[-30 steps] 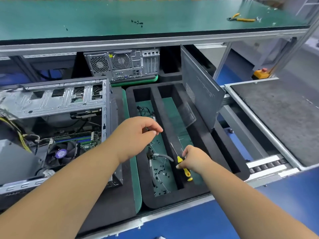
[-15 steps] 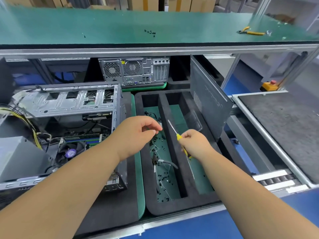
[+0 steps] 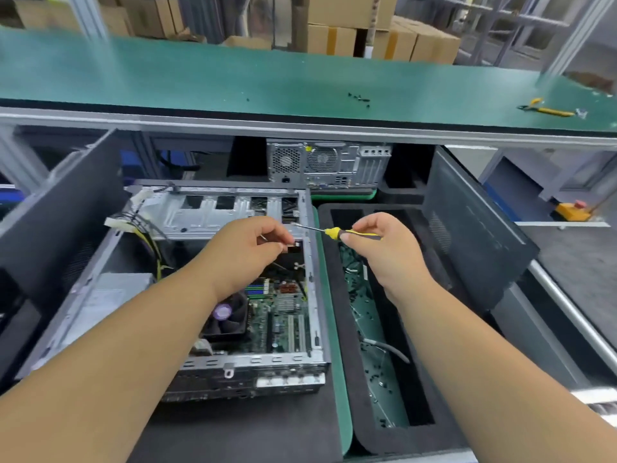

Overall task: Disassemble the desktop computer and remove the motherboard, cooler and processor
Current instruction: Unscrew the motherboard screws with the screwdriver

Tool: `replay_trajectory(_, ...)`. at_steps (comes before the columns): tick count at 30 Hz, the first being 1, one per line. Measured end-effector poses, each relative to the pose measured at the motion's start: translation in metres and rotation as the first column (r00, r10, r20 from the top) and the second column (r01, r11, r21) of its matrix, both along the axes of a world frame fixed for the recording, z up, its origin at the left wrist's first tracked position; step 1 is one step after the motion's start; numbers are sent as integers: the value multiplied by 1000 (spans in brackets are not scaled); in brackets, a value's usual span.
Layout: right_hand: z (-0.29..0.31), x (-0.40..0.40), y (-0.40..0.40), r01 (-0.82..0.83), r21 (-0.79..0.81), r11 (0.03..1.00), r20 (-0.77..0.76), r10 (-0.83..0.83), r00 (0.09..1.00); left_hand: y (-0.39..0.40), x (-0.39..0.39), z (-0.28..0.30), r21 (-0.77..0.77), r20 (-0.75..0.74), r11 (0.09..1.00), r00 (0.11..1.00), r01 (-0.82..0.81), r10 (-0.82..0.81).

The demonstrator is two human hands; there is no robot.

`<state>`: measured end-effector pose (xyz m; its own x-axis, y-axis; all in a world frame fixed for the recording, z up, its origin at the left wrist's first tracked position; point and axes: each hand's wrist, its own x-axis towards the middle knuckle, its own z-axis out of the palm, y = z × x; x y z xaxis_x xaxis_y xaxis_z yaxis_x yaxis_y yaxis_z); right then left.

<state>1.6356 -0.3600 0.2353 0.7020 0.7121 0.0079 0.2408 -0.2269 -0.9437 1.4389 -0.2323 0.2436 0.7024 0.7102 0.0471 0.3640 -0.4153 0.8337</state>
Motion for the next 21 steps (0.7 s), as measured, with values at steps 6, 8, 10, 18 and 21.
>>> replay_trajectory(6,-2,-32,36,-66,-59,996,62,69,996,43,-37,-11,-15,-45,999,998,-44,44)
replay_trajectory(8,-2,-40,47,-96,-79,992,78,102,992,55,-45,-15,0,-69,999,996,-49,49)
replay_trajectory(10,-4,-47,56,-132,-74,988,97,139,986,67,-53,-19,20,-114,998,992,-53,55)
replay_trajectory(18,-16,-84,90,-185,-125,975,248,211,945,105,-75,-34,241,-671,938,741,251,-26)
replay_trajectory(21,-21,-94,99,-214,-155,964,291,252,923,106,-71,-44,218,-695,924,715,314,-79)
